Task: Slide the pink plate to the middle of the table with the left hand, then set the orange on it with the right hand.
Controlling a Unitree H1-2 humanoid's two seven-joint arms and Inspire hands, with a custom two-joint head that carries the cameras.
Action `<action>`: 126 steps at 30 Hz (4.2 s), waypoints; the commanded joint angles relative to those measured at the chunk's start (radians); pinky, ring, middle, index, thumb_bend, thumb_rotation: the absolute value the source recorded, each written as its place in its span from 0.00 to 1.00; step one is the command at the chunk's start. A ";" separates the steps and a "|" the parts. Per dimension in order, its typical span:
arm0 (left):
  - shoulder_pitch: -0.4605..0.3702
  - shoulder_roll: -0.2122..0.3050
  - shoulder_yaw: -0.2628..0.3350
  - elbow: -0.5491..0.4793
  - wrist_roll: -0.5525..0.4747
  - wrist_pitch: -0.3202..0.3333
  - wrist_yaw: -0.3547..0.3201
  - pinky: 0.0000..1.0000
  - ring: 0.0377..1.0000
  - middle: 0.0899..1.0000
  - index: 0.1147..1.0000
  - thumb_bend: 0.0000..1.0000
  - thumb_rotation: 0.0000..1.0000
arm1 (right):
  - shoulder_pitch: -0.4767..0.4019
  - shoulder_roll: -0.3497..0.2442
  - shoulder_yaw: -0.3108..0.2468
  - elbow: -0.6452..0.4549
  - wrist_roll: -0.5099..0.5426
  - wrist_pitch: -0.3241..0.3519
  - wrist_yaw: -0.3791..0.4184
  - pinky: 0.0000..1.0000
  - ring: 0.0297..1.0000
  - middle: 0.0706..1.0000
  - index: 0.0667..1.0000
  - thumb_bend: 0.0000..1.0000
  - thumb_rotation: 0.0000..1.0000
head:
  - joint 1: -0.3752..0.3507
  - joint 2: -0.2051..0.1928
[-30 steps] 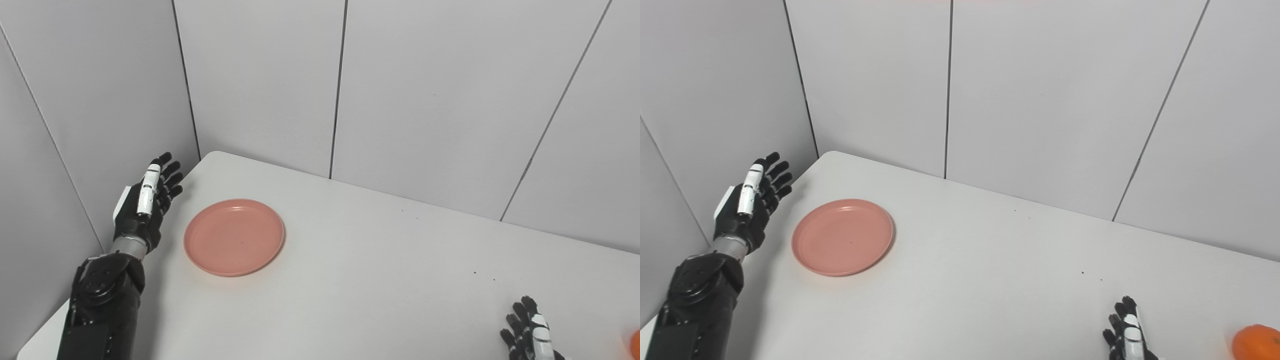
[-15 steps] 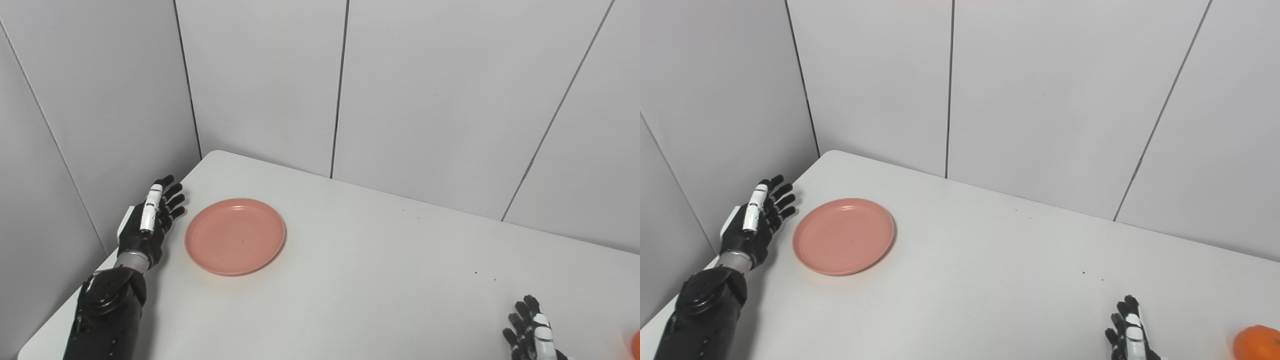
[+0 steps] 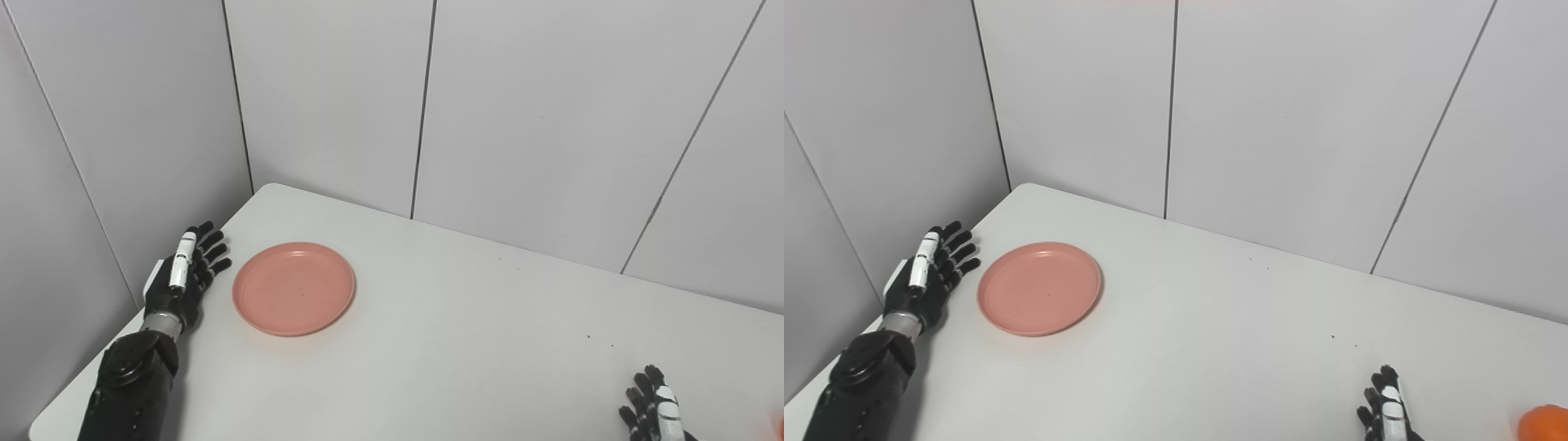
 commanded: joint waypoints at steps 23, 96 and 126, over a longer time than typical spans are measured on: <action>-0.053 0.008 -0.080 0.052 -0.007 0.005 -0.034 0.95 0.94 0.94 0.91 0.34 1.00 | -0.026 -0.003 -0.003 -0.036 0.007 -0.009 0.008 1.00 1.00 1.00 1.00 0.20 1.00 | -0.004 0.011; -0.051 -0.153 -0.263 -0.194 -0.014 0.222 -0.003 0.91 0.91 0.91 0.89 0.32 1.00 | -0.029 0.018 0.004 -0.011 0.003 -0.030 0.008 1.00 1.00 1.00 1.00 0.26 1.00 | -0.095 0.088; -0.045 -0.252 -0.367 -0.180 0.010 0.227 -0.027 0.92 0.92 0.92 0.91 0.33 1.00 | -0.042 0.060 0.029 -0.015 -0.062 -0.026 -0.019 1.00 1.00 1.00 1.00 0.29 1.00 | -0.193 0.147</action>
